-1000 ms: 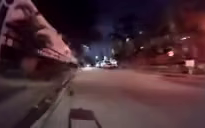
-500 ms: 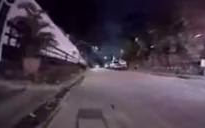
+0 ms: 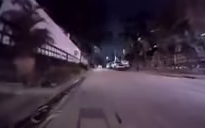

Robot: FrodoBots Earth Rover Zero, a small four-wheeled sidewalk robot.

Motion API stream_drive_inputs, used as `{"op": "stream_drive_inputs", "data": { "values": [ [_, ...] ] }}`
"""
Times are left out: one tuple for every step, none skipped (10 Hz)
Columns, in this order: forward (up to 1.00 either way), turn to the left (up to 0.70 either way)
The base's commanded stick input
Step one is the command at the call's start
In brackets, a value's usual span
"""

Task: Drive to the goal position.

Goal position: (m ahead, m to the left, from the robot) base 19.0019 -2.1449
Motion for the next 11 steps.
{"op": "stream_drive_inputs", "data": {
  "values": [
    [0.70,0.00],
    [0.70,0.00],
    [0.70,0.00],
    [0.70,0.00],
    [0.70,0.00],
    [0.70,-0.01],
    [0.70,-0.09],
    [0.70,-0.19],
    [0.70,-0.31],
    [0.70,-0.35],
    [0.70,-0.35]
  ]
}}
